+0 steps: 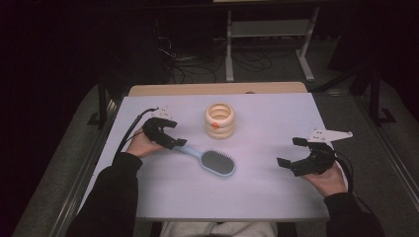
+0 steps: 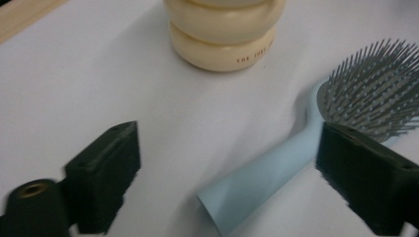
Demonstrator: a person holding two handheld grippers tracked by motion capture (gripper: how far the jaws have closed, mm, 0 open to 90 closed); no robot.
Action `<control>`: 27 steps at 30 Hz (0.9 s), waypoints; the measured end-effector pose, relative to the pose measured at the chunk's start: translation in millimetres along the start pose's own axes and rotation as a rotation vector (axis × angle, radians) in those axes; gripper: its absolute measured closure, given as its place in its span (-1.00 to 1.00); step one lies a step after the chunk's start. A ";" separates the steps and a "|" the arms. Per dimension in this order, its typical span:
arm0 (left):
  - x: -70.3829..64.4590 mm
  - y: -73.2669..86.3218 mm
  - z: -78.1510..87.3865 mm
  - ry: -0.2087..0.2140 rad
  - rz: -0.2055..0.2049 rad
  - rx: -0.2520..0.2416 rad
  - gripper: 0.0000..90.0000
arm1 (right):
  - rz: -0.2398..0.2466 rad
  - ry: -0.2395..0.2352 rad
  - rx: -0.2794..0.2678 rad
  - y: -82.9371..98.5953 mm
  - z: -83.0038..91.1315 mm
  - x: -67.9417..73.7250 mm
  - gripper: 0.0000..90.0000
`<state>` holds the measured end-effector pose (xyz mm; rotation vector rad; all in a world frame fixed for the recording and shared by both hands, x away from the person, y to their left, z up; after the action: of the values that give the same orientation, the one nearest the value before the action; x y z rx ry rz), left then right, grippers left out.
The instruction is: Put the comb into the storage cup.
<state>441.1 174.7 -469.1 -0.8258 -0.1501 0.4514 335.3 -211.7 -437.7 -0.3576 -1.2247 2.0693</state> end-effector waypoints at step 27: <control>13.5 14.7 -24.2 -0.034 0.021 0.076 0.77 | -0.008 -0.018 0.032 3.1 -3.6 1.2 -1.00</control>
<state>455.6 173.1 -496.9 -0.7459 -0.1548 0.4878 335.0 -209.5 -442.0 -0.3192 -1.2002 2.0872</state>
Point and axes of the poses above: each handheld gripper's, and its own axes: z roughly backward along the jaws, y roughly out of its underside, x roughly to its left, the point moved 7 cm from there along -z, roughly forward along the jaws, and after that the axes turned 1 degree about y, right-handed, at the moved point
